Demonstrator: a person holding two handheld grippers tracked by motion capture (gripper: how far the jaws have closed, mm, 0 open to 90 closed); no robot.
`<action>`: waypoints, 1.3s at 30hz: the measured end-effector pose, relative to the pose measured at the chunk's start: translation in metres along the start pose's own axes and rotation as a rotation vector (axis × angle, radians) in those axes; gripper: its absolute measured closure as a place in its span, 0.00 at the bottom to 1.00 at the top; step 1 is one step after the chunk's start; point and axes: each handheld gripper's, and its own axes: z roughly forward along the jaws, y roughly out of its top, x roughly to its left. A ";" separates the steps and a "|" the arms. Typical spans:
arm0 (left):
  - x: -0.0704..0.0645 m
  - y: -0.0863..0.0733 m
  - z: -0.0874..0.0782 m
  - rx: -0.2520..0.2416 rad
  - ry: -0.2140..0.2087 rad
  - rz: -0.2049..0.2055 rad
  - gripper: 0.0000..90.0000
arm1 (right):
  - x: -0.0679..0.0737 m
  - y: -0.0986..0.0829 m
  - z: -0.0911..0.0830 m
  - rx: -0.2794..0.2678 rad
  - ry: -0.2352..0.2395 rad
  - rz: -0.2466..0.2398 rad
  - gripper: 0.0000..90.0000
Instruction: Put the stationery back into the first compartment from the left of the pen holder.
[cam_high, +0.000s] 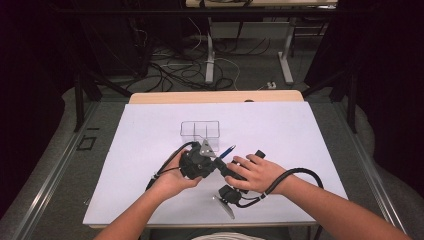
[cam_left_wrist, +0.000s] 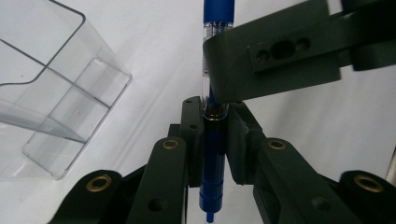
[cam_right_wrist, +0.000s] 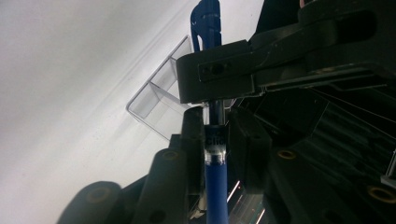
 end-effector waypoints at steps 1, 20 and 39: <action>0.001 0.000 0.000 -0.003 -0.005 -0.010 0.88 | 0.001 -0.001 0.001 -0.006 -0.005 0.006 0.81; 0.021 -0.007 -0.007 -0.044 0.037 -0.119 0.88 | -0.001 -0.011 0.001 0.003 -0.038 0.108 0.60; 0.054 -0.005 -0.027 -0.175 0.039 -0.237 0.87 | 0.002 -0.019 -0.003 0.070 0.041 0.476 0.33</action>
